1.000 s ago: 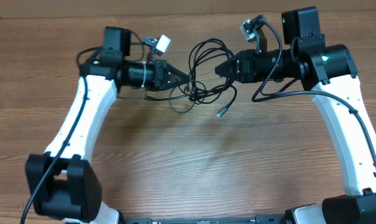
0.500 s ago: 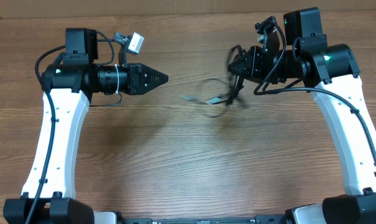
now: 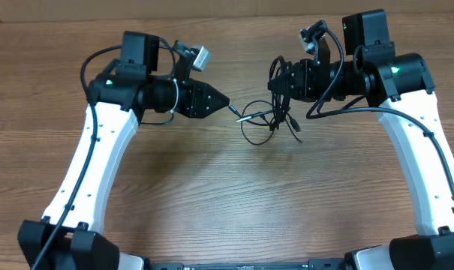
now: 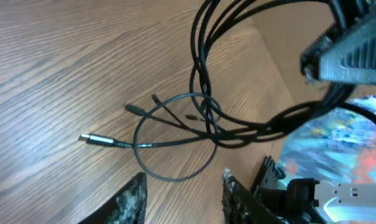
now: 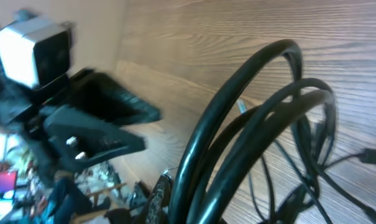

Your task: Untangle cables

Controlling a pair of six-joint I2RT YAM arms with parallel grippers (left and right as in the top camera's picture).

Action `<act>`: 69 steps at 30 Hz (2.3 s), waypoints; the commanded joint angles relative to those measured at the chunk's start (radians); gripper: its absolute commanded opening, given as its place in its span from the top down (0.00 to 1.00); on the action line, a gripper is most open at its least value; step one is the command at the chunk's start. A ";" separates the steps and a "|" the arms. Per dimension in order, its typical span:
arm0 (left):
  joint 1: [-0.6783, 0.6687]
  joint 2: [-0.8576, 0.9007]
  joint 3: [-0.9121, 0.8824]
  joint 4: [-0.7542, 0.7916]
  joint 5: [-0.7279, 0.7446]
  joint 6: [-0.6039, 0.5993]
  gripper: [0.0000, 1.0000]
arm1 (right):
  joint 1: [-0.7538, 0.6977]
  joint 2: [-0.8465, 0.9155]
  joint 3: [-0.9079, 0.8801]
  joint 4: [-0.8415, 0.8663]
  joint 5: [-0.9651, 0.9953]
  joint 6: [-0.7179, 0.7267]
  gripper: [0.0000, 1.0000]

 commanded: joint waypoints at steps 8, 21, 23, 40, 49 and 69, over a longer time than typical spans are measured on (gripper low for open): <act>-0.114 0.147 0.021 0.060 0.006 0.144 0.57 | -0.006 -0.015 0.011 0.000 -0.253 -0.137 0.96; 0.093 0.120 0.023 -0.254 -0.847 -0.565 0.96 | -0.006 -0.015 0.011 -0.073 0.142 0.019 0.96; 0.100 0.120 0.023 -0.317 -0.988 -0.624 0.96 | -0.006 -0.015 0.011 -0.089 0.274 0.088 0.96; 0.100 0.072 0.042 -0.262 -0.167 0.055 0.89 | -0.006 -0.015 0.011 -0.027 -0.195 -0.193 0.96; 0.047 0.021 0.151 -0.190 -0.084 -0.078 0.63 | 0.032 -0.015 0.011 0.069 0.097 0.256 0.96; -0.077 0.047 0.131 -0.224 -0.132 0.054 0.64 | 0.128 -0.010 0.011 0.081 0.567 1.314 0.96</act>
